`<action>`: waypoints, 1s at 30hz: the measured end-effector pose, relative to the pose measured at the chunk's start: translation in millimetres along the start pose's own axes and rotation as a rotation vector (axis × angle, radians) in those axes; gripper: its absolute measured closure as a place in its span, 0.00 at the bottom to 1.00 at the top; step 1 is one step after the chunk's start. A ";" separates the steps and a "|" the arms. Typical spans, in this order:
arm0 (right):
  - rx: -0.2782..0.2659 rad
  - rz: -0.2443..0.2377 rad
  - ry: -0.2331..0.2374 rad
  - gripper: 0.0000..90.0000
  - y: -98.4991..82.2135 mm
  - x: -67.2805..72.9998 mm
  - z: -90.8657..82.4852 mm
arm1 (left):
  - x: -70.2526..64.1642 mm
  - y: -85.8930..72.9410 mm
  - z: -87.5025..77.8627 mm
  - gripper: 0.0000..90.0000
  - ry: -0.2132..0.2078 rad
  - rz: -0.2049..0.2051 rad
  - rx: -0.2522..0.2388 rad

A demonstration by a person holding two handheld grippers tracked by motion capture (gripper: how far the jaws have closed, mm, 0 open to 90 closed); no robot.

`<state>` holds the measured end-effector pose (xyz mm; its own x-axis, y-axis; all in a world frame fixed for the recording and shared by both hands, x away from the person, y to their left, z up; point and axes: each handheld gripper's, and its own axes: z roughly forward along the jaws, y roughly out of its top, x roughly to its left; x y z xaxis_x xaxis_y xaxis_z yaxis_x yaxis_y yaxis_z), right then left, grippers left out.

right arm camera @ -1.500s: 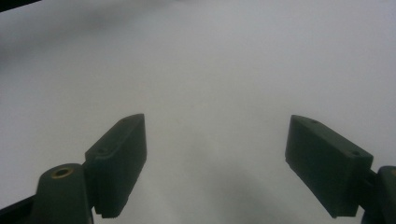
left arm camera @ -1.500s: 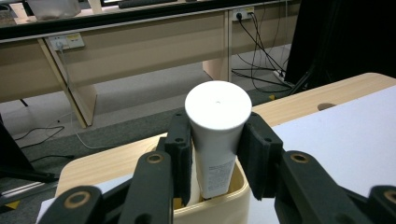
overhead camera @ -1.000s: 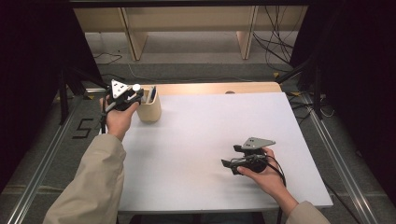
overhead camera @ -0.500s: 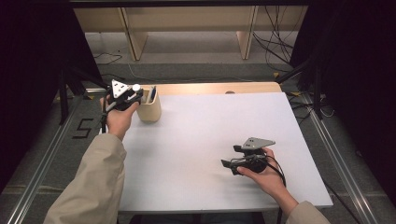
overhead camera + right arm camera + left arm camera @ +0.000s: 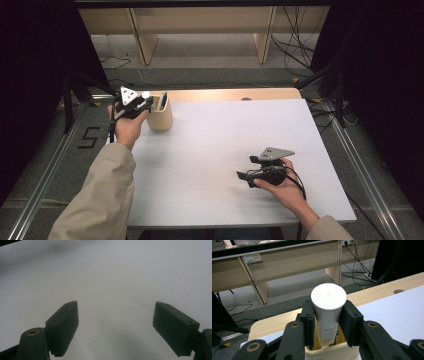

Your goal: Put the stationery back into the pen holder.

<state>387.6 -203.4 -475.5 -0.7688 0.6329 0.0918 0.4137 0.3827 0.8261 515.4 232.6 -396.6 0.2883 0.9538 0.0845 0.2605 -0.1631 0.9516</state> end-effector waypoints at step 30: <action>0.000 -0.003 0.004 0.24 -0.2 0.2 0.4 | 0.7 -10.5 7.7 0.74 0.006 -0.005 0.036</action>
<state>387.6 -203.1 -475.9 -0.7721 0.6289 0.0918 0.4117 0.3848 0.8261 520.0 233.0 -408.8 0.2811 0.9562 0.0814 0.2948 -0.1668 0.9409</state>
